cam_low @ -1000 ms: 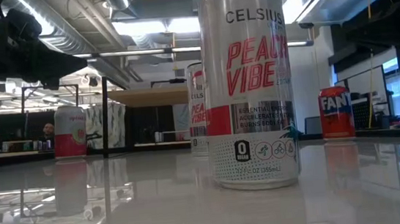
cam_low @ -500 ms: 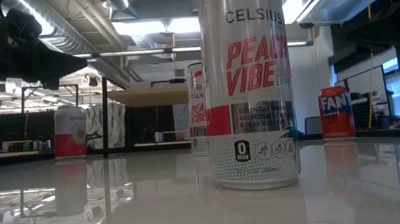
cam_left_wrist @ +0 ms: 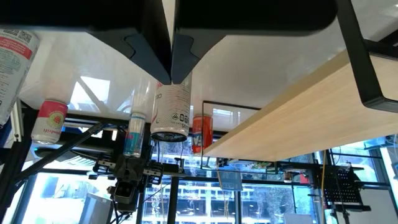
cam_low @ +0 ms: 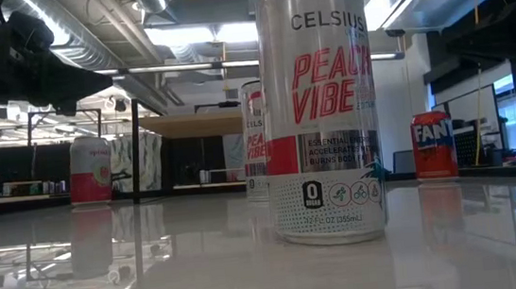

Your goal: Place canned beverage on shelf

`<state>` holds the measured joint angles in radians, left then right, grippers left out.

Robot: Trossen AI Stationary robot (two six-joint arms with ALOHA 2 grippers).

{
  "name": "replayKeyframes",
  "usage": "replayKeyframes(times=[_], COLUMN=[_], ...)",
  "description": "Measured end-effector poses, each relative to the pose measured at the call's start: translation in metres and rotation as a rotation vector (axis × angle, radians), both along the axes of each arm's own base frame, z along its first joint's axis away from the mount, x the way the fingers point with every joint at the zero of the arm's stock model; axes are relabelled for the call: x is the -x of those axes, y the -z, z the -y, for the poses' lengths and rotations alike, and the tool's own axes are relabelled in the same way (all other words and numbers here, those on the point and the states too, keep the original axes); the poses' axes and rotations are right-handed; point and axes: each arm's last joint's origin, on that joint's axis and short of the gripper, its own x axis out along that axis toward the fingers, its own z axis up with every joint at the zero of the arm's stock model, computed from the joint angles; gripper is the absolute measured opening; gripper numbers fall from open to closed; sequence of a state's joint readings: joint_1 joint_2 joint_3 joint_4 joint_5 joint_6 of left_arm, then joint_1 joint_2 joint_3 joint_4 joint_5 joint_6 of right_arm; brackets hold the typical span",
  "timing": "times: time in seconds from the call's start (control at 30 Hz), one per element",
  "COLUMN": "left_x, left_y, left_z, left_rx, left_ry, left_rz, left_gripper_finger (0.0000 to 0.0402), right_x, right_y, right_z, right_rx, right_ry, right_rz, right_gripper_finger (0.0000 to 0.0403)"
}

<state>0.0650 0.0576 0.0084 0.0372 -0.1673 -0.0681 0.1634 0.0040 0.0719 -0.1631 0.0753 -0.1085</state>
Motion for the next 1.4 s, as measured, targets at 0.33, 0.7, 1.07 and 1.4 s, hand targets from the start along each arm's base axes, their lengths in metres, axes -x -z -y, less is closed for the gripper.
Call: replayKeyframes(times=[0.33, 0.7, 1.07, 1.4], left_x=[0.0, 0.0, 0.01, -0.003], left_y=[0.0, -0.007, -0.043, -0.073], left_z=[0.0, -0.001, -0.001, -0.001], left_rx=[0.0, -0.006, -0.046, -0.076], left_ry=[0.0, -0.032, -0.051, -0.025], left_rz=[0.0, 0.077, 0.449, 0.401], left_gripper_finger=[0.0005, 0.0005, 0.0005, 0.0005], right_x=[0.0, 0.0, -0.001, 0.0], right_y=[0.0, -0.001, -0.009, -0.017], right_z=[0.0, 0.0, 0.0, 0.002], right_rx=[0.0, -0.001, -0.068, -0.082], right_ry=[0.0, 0.001, 0.003, 0.064], right_rz=[0.0, 0.008, 0.088, 0.176], right_gripper_finger=[0.0019, 0.0019, 0.0019, 0.0019])
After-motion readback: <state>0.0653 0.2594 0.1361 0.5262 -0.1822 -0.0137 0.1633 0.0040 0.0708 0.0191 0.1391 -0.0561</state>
